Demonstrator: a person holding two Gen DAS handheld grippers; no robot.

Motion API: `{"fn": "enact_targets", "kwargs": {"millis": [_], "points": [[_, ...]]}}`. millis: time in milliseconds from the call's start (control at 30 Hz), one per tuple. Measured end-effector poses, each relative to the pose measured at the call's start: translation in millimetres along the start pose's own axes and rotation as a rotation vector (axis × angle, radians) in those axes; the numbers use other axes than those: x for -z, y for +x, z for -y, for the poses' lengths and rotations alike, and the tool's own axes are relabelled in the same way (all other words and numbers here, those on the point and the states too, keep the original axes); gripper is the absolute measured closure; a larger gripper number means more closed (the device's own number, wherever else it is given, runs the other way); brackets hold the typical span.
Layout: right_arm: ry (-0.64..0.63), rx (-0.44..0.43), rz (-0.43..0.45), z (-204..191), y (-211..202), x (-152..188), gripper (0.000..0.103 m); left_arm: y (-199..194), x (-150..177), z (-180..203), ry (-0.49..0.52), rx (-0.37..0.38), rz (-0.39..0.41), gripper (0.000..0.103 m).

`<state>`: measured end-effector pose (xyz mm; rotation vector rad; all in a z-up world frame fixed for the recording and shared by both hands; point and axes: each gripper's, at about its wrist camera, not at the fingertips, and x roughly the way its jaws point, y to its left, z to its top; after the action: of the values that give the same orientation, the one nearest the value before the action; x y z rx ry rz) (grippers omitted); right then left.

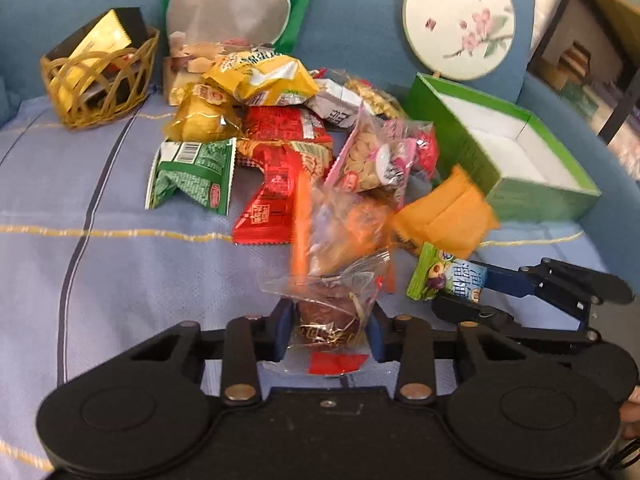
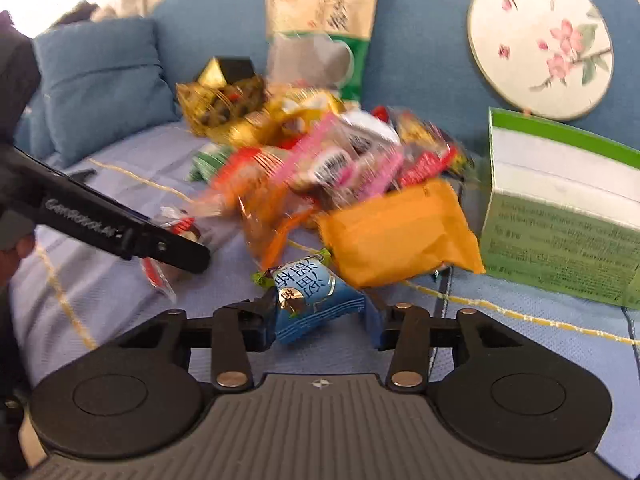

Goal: Organize snacks
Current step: 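Grasp the clear chocolate packet with the left tool while the right tool grasps the blue candy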

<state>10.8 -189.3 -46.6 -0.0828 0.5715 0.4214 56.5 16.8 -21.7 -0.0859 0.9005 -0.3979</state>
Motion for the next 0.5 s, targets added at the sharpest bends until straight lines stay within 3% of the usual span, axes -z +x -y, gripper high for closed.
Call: {"fn": "enact_targets", "kwargs": {"millis": [133, 267, 400, 500], "points": [[-0.005, 0.004, 0.132, -0.4, -28.9, -16.4, 0.03, -33.3, -7.0, 17.1, 0.043, 0.025, 0.039, 0.076], [-0.006, 0.097, 0.241, 17.9, -44.3, -40.7, 0.029, -59.3, -33.0, 43.0, 0.095, 0.073, 0.147, 0.076], [0.06, 0.211, 0.292, 60.0, -43.2, -65.0, 0.029, -50.0, -68.7, 78.0, 0.139, 0.125, 0.218, 0.075], [0.072, 0.328, 0.303, 91.6, -33.8, -69.5, 0.028, -25.1, -91.5, 103.0, 0.151, 0.159, 0.229, 0.075]]}}
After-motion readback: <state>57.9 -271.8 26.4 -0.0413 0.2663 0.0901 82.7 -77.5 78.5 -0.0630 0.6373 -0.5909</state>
